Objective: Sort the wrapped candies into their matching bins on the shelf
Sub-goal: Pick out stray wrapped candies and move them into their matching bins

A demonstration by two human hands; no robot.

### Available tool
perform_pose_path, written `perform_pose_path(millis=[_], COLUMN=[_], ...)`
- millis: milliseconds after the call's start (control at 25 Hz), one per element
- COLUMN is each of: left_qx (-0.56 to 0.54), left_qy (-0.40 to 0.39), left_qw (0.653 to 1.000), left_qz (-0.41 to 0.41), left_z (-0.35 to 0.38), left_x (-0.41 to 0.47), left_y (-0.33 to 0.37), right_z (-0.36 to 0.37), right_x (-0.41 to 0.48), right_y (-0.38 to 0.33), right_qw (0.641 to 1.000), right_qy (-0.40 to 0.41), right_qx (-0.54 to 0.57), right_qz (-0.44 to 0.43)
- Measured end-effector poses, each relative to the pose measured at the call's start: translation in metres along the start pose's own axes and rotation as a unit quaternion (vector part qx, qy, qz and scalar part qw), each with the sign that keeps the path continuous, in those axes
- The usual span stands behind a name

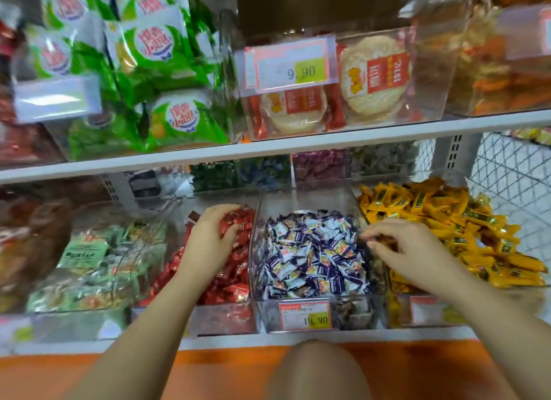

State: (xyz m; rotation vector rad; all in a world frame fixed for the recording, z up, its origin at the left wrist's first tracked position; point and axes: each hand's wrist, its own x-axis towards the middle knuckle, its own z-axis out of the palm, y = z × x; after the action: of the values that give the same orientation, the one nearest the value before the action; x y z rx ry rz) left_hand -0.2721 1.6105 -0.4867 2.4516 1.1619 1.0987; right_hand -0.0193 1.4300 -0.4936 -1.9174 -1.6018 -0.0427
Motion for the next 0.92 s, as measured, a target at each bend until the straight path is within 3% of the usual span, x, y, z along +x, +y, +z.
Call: perform_pose_path(millis=[320,600,760,920], left_qx=[-0.104,-0.105,-0.093,0.019], left_qy=[-0.096,-0.230,-0.299,-0.385], left_qw=[0.979,0.928,0.905,0.864], left_qz=[0.148,0.274,0.288,0.322], left_z=[0.072,0.154,0.188,0.221], left_x=[0.019,0.022,0.030,0.043], left_y=[0.135,0.233,0.262,0.283], right_z=[-0.048,-0.091,-0.101,-0.100], right_x=[-0.024,-0.052,-0.065,-0.071], right_y=[0.043,0.117,0.152,0.175], right_qw=[0.995,0.952,0.943,0.958], right_qy=[0.097,0.245,0.246,0.199], right_qx=[0.010,0.037,0.007,0.022], right_qz=[0.037,0.180,0.222,0.206])
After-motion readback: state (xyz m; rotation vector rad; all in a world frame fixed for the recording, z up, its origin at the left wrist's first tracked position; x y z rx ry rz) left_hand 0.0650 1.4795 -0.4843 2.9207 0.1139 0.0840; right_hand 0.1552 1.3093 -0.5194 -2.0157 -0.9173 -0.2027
